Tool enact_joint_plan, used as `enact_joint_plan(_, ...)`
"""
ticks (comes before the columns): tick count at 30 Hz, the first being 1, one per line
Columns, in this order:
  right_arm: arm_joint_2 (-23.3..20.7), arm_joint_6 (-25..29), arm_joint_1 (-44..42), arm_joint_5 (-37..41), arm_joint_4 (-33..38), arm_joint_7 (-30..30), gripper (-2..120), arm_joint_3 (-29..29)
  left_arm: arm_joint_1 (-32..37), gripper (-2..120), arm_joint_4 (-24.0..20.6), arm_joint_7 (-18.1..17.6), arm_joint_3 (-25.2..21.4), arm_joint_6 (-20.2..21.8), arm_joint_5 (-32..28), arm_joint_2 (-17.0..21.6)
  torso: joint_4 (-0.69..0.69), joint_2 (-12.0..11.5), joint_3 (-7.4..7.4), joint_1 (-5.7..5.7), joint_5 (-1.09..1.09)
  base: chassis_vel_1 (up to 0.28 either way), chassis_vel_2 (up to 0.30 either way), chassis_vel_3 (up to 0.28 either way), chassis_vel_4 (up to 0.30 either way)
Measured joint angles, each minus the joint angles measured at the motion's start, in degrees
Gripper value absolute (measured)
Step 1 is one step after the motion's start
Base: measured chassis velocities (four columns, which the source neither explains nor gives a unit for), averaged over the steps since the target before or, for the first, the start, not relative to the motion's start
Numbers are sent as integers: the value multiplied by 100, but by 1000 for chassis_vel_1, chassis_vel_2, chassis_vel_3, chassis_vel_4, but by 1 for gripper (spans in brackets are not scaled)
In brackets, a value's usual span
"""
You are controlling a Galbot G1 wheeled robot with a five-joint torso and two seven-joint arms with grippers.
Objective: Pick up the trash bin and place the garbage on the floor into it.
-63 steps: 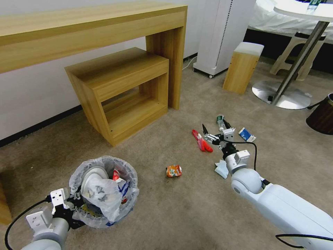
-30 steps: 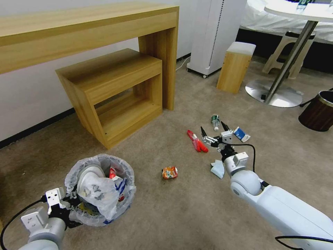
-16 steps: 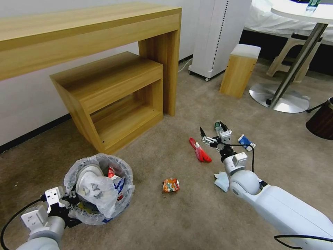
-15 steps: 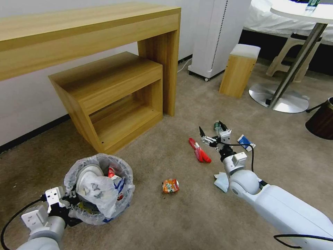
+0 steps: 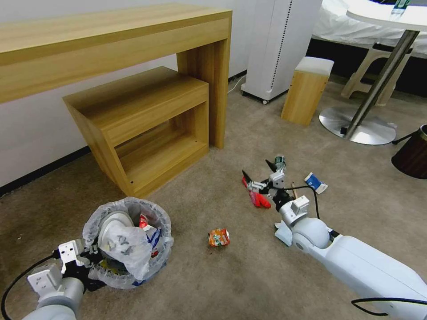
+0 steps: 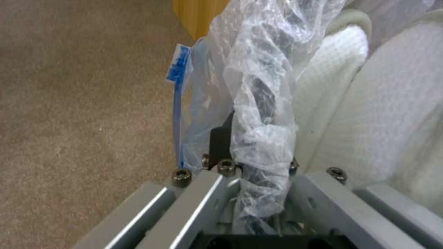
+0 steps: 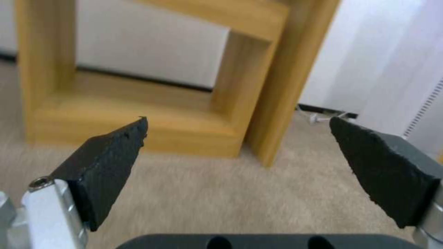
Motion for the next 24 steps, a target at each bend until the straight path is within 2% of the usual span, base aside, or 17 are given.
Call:
enact_joint_plan(9, -6, 358, 142, -985, -893, -268, 100, -761, -57, 0, 24, 6, 10, -17, -6, -70, 0, 0, 0, 0, 1, 0, 0, 0, 0)
enact_joint_plan(14, 106, 516, 68, -1020, -1193, -306, 100, -845, -76, 0, 56, 12, 30, -31, -2, -112, 1, 0, 0, 0, -1, 0, 0, 0, 0)
enact_joint_plan(17, 160, 295, -252, -324, -1181, -105, 100, -805, -94, 0, 117, 19, 72, -48, 15, -145, 1, 0, 0, 0, -2, 0, 0, 0, 0)
enact_joint_plan(19, 177, 214, -348, -171, -1159, -36, 100, -773, -97, 0, 133, 21, 86, -48, 21, -152, 0, 0, 0, 0, -1, 0, 0, 0, 0)
enact_joint_plan(21, 323, -35, -727, 441, -1154, 281, 100, -663, -106, 0, 208, 32, 141, -57, 62, -188, -2, 0, 0, 0, 0, 0, 0, 0, 0)
enact_joint_plan(24, 443, -127, -821, 785, -1224, 415, 100, -635, -107, 0, 236, 34, 158, -59, 78, -193, 0, 0, 0, 0, 0, 0, 0, 0, 0)
